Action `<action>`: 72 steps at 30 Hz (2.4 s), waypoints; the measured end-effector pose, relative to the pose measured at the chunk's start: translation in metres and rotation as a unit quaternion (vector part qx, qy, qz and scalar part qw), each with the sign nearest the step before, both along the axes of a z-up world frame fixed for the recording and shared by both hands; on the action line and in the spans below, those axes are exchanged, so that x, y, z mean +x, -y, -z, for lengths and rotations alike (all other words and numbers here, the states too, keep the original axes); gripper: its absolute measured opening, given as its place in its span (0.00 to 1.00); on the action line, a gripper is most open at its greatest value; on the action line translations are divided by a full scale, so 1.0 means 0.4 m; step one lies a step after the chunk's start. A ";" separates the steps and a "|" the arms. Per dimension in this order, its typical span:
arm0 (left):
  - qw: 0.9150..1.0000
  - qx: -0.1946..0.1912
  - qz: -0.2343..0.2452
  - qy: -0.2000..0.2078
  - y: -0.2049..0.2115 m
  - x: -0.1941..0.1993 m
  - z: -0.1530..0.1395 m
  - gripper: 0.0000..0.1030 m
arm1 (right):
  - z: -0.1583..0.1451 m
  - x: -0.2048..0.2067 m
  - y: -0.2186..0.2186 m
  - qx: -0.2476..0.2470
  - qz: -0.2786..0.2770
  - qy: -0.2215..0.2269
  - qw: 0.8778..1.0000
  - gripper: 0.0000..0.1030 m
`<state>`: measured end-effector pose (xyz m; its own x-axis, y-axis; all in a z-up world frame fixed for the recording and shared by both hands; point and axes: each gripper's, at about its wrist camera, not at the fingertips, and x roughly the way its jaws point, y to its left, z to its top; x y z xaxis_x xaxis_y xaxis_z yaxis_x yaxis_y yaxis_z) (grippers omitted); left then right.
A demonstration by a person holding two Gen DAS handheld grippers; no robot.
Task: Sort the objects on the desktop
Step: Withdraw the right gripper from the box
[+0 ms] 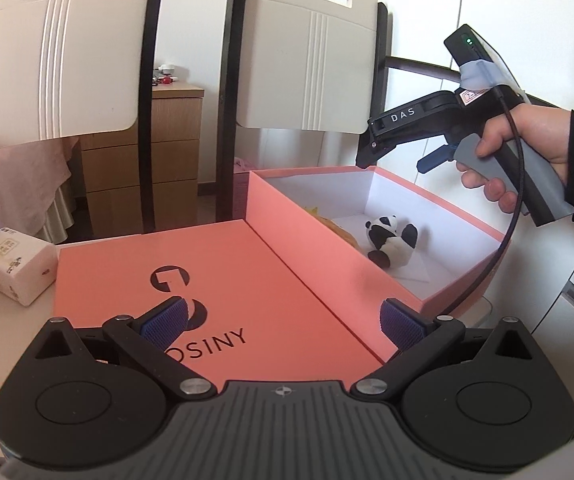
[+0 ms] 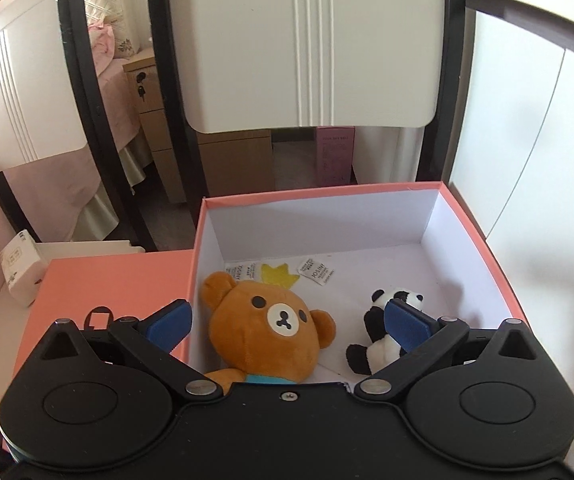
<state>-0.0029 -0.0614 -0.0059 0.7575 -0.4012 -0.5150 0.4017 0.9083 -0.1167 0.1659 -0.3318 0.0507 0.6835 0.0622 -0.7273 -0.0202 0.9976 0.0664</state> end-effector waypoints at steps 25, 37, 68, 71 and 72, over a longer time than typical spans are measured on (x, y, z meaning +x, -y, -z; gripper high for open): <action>0.987 0.023 -0.152 0.037 -0.235 -0.007 -0.008 1.00 | -0.039 -0.207 -0.365 0.054 -0.125 0.139 0.981 0.99; 0.972 0.020 -0.228 0.051 -0.325 -0.009 -0.013 1.00 | 0.096 -0.233 -0.451 0.115 -0.178 0.179 0.961 0.99; 0.971 0.012 -0.234 0.049 -0.347 -0.034 0.038 1.00 | 0.222 -0.251 -0.435 0.115 -0.160 0.215 0.957 0.99; 0.971 0.007 -0.236 0.044 -0.355 -0.039 0.039 1.00 | 0.225 -0.253 -0.435 0.115 -0.159 0.212 0.957 0.99; 0.971 0.006 -0.235 0.044 -0.358 -0.042 0.039 1.00 | 0.226 -0.254 -0.435 0.116 -0.161 0.212 0.957 0.99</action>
